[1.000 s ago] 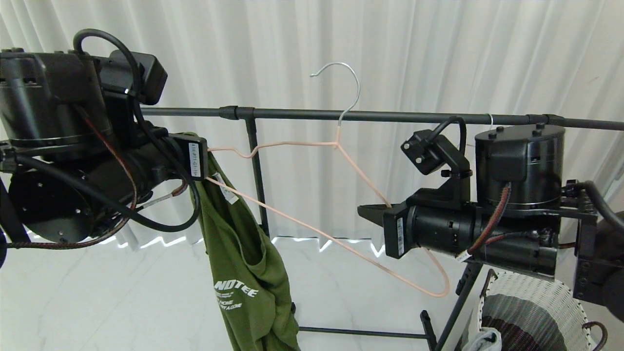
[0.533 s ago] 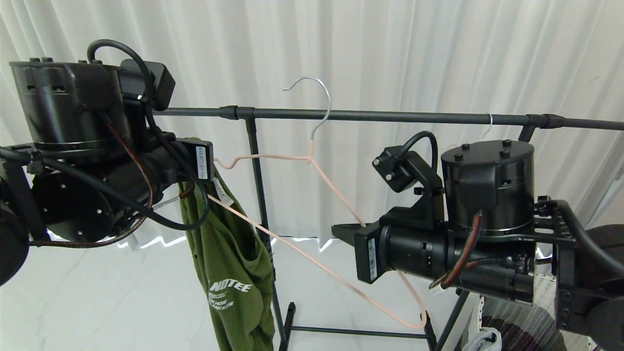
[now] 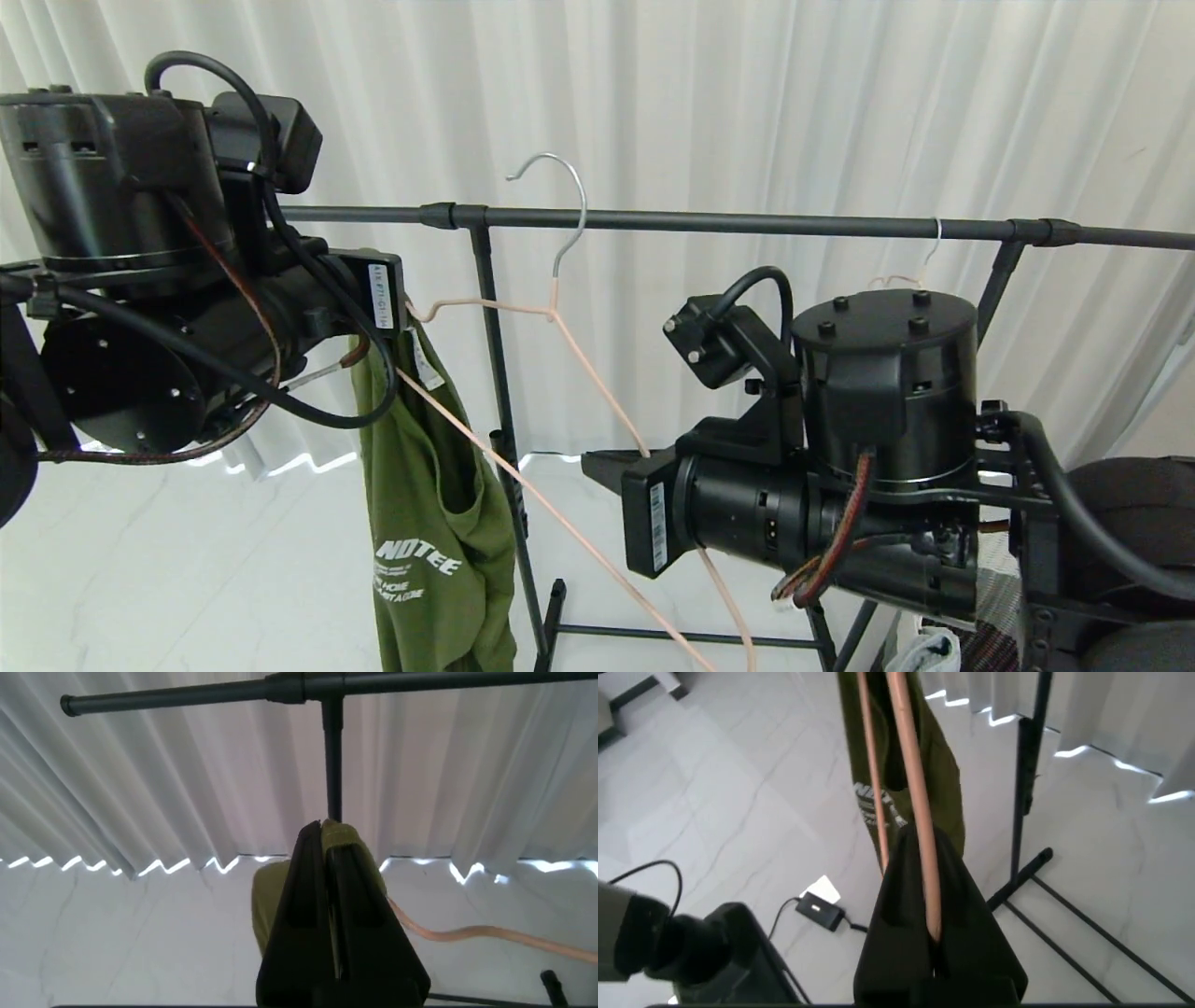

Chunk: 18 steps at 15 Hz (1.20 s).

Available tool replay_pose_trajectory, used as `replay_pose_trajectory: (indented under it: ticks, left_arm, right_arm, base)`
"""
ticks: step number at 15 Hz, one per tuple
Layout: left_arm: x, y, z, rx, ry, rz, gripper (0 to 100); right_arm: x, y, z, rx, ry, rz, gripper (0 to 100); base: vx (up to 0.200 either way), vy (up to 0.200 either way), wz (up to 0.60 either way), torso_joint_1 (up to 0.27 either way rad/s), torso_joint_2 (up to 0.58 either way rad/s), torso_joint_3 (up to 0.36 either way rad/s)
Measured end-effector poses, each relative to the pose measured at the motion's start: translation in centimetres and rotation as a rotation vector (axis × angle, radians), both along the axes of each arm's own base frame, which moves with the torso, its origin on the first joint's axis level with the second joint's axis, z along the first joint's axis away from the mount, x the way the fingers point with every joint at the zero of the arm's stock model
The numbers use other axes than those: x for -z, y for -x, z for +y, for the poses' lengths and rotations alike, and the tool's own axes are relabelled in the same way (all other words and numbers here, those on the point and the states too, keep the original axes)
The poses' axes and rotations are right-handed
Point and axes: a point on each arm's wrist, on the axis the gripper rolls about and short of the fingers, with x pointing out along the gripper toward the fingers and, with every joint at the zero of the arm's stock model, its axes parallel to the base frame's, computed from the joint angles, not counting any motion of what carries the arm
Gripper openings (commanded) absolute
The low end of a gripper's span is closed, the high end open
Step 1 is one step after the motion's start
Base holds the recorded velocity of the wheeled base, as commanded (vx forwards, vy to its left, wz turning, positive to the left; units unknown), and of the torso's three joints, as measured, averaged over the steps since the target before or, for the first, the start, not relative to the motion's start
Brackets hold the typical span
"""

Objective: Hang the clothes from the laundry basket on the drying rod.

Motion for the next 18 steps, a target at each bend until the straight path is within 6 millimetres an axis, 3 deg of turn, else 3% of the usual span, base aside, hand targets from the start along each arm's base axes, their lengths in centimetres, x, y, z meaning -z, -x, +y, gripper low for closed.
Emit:
replay_pose_trajectory:
  ticks: [3, 6, 14, 18]
  left_arm:
    - [-0.4, 0.9, -0.2, 0.024, 0.017, -0.017, 0]
    - [-0.7, 2.0, -1.6, 0.091, 0.043, -0.026, 0]
    - [-1.4, 3.6, -4.2, 0.217, 0.093, -0.041, 0]
    - [-1.8, 3.6, -4.3, 0.225, 0.106, -0.052, 0]
  right_arm:
    - [-0.3, -1.7, -0.6, 0.053, -0.014, -0.009, 0]
    - [-0.1, -2.0, -0.4, 0.054, -0.01, -0.01, 0]
    - [0.5, -1.5, 0.4, 0.022, 0.006, -0.003, 0]
    - [1.1, -1.3, 0.3, 0.02, 0.032, 0.011, 0]
  base:
    - [0.0, 0.0, 0.0, 0.0, 0.0, 0.0]
    - [0.0, 0.0, 0.0, 0.0, 0.0, 0.0]
    - [0.0, 0.0, 0.0, 0.0, 0.0, 0.0]
    - [0.0, 0.0, 0.0, 0.0, 0.0, 0.0]
